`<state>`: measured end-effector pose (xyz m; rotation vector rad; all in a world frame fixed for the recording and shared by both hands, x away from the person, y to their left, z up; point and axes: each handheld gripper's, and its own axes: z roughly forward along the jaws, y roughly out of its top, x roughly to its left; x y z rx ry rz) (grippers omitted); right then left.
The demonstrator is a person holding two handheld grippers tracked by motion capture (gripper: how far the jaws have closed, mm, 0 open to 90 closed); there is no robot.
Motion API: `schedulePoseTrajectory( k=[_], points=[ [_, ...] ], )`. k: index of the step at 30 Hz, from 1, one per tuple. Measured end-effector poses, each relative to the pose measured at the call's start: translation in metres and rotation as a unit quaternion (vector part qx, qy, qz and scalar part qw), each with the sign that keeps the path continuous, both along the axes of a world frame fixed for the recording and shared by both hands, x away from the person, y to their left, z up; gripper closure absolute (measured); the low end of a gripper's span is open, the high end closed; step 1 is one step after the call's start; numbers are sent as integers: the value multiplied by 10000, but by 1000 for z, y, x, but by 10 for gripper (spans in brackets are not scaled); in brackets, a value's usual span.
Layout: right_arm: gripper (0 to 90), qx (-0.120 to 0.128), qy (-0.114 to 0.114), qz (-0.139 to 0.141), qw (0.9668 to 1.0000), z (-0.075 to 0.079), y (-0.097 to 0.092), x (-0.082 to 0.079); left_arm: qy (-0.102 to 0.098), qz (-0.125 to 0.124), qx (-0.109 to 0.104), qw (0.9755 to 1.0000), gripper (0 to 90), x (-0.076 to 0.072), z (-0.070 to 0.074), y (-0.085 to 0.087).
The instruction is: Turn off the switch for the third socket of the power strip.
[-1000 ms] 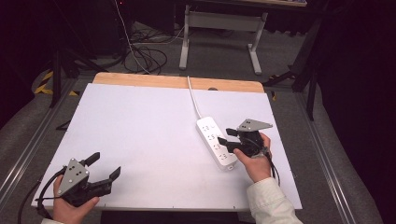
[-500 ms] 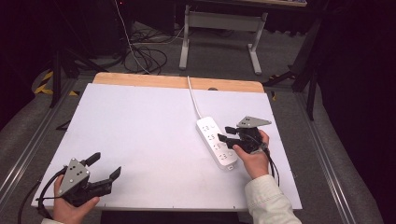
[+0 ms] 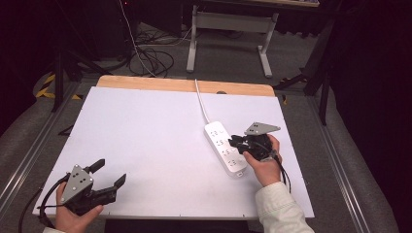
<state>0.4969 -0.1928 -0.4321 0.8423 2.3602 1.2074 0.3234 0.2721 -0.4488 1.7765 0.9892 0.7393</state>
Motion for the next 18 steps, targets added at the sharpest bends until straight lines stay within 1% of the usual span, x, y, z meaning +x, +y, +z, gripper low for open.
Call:
schedulePoseTrajectory(
  k=[3,5,8,10,14,18],
  points=[
    [900,-87,29,15,10000,0,1,-1,4,-2,14,10000,195,0,0,0],
    [900,-136,-20,5,9999,2,1,-2,0,-3,9,10000,195,0,0,0],
    [900,-209,-22,19,9998,4,1,-4,-7,-1,1,10000,195,0,0,0],
    [900,-253,44,41,9997,5,2,-4,-2,-2,11,10000,195,0,0,0],
    [900,-469,173,70,9987,4,5,-4,10,2,-1,10000,195,0,0,0],
    [900,-581,292,79,9978,1,8,-3,10,5,3,10000,196,0,0,0]
  ],
)
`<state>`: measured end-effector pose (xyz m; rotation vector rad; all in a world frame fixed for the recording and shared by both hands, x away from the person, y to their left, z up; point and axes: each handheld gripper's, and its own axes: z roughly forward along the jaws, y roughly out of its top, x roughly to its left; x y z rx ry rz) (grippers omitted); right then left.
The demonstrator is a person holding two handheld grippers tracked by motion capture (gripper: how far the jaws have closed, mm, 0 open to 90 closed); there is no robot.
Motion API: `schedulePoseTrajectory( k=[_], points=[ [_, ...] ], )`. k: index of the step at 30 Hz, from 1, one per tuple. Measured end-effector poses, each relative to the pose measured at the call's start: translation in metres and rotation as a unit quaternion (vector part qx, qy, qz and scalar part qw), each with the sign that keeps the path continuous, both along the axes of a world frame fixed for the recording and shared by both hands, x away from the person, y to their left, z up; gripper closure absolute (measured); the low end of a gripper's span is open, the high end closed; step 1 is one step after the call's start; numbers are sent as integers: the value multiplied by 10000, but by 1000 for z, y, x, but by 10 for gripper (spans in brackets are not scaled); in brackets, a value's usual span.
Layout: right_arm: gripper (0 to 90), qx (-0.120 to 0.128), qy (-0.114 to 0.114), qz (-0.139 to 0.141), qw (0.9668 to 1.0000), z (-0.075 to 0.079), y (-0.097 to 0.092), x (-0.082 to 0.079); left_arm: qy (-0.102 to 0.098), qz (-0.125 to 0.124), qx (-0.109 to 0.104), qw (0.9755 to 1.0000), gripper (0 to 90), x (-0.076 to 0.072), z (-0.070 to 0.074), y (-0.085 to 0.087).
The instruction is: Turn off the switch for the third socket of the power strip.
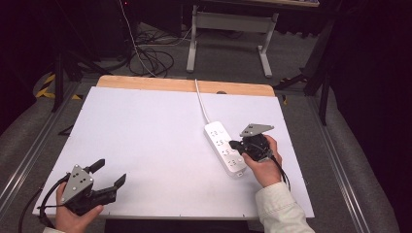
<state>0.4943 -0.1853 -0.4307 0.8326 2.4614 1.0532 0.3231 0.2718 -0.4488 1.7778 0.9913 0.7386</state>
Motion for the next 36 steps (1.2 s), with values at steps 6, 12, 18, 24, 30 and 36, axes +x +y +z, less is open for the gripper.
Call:
schedulePoseTrajectory(
  k=[6,12,18,24,30,36],
  points=[
    [900,-320,207,-93,9992,-4,3,2,33,-6,0,10000,196,1,-1,0],
    [900,-456,237,-154,9986,-6,4,3,30,5,2,10000,196,1,-1,0],
    [900,-526,246,-263,9980,-8,2,7,50,-8,30,10000,195,1,-1,-1],
    [900,-630,211,-283,9974,-11,4,8,46,13,15,10000,195,1,-1,-1],
    [900,-679,243,-299,9970,-13,5,9,53,5,49,10000,195,1,-1,-1],
    [900,-711,249,-313,9967,-14,6,10,54,-1,50,10000,195,1,-1,-1]
  ],
)
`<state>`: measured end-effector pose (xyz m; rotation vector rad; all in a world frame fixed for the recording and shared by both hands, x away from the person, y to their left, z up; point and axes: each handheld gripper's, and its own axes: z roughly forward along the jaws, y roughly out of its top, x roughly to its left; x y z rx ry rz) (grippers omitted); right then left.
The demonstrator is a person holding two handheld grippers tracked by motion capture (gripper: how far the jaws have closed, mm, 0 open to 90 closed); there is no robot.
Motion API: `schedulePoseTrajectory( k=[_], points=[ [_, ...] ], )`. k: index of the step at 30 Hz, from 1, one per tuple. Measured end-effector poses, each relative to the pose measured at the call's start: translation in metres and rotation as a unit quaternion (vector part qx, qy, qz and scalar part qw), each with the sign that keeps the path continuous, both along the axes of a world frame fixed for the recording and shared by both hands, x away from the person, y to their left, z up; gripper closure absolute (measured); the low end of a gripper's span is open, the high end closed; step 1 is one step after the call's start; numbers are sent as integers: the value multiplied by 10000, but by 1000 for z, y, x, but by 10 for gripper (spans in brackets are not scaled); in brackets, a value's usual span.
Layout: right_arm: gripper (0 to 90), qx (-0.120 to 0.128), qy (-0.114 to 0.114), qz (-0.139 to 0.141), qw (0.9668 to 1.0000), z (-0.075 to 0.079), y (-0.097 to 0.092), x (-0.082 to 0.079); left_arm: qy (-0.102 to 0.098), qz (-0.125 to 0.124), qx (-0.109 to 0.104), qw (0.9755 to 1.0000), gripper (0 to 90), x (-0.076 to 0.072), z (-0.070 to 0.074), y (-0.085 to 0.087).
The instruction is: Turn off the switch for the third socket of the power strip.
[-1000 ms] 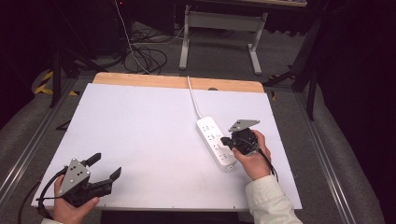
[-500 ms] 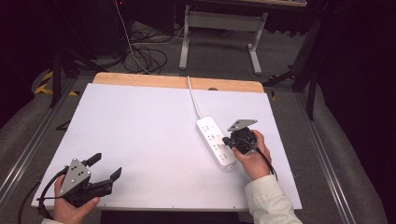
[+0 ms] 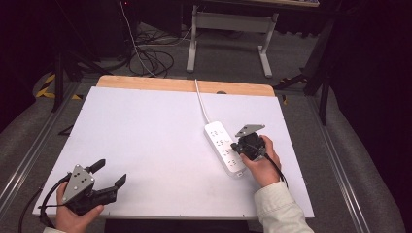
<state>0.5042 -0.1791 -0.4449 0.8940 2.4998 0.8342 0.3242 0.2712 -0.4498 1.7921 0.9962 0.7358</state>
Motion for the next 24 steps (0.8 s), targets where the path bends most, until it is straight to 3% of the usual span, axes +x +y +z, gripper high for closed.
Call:
schedulePoseTrajectory(
  k=[24],
  points=[
    [900,-61,26,-72,10000,-3,2,1,0,0,-3,10000,195,0,0,-1]
  ],
)
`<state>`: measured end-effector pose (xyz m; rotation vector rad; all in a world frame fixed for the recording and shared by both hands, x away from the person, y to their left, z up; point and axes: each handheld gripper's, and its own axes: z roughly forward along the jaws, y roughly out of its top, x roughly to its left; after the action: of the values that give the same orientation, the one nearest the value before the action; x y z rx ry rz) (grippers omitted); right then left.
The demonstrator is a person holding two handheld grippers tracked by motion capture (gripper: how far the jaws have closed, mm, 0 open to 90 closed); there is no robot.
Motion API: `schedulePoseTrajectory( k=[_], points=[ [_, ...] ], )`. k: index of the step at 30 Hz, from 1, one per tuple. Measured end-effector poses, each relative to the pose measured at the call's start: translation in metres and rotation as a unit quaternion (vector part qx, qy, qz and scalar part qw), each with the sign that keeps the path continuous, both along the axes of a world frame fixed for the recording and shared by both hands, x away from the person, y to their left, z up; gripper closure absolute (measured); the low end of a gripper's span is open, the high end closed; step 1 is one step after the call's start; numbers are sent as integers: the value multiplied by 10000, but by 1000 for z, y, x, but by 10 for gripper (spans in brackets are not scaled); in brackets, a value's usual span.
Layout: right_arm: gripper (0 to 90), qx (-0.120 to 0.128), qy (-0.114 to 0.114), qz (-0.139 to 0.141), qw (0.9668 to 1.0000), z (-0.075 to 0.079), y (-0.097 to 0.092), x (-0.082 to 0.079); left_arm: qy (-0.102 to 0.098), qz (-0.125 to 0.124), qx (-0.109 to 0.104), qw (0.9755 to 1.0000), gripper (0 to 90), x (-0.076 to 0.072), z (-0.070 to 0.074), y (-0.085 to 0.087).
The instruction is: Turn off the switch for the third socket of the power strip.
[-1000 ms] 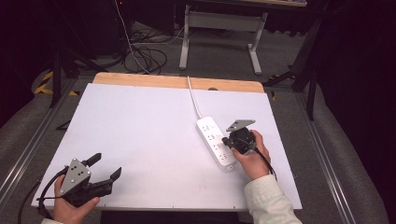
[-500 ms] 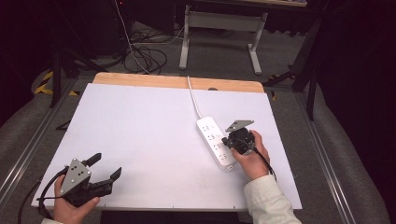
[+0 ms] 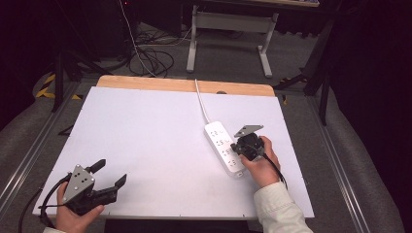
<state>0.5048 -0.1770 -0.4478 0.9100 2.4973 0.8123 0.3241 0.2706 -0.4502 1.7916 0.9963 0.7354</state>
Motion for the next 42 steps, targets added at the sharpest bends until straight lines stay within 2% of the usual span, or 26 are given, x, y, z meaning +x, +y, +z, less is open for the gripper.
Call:
schedulePoseTrajectory(
  k=[19,42],
  points=[
    [900,-170,-180,-84,9997,-1,5,-4,-2,10,11,10000,195,0,0,0],
    [900,-86,-101,-147,9998,-1,4,-3,-11,20,8,10000,195,0,0,0]
  ],
)
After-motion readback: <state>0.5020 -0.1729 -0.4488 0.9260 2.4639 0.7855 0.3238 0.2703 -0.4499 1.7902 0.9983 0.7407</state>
